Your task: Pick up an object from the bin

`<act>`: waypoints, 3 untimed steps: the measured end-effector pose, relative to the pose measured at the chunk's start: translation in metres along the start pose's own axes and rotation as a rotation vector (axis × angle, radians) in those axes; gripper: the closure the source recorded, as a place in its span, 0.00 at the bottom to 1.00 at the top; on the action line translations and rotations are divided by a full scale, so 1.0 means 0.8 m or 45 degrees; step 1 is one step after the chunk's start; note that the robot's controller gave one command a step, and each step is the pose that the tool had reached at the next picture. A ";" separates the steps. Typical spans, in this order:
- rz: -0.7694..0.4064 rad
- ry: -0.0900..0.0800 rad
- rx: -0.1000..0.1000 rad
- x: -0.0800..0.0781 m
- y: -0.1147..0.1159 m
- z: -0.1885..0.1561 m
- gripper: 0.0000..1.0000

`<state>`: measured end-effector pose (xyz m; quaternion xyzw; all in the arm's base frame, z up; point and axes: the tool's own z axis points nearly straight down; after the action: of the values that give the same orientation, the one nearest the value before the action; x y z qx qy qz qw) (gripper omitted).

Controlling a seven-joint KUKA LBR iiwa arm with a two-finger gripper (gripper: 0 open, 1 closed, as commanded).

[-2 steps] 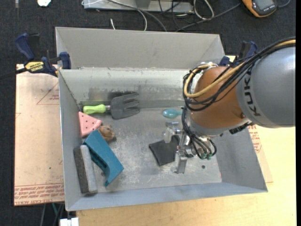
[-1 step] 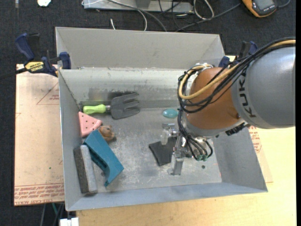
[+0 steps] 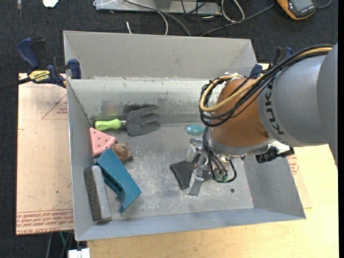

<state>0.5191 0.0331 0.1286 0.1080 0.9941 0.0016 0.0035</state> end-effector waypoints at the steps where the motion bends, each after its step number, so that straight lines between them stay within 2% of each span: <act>1: -0.003 0.001 -0.001 -0.012 -0.024 0.016 0.00; 2: -0.030 0.004 -0.001 -0.027 -0.051 0.022 0.00; 3: 0.076 0.002 -0.002 0.002 -0.025 0.040 0.00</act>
Offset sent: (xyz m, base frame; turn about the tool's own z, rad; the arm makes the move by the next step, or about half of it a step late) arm 0.0151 -0.0534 -0.0197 0.0071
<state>0.5137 0.0138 0.0965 0.1376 0.9905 0.0025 0.0026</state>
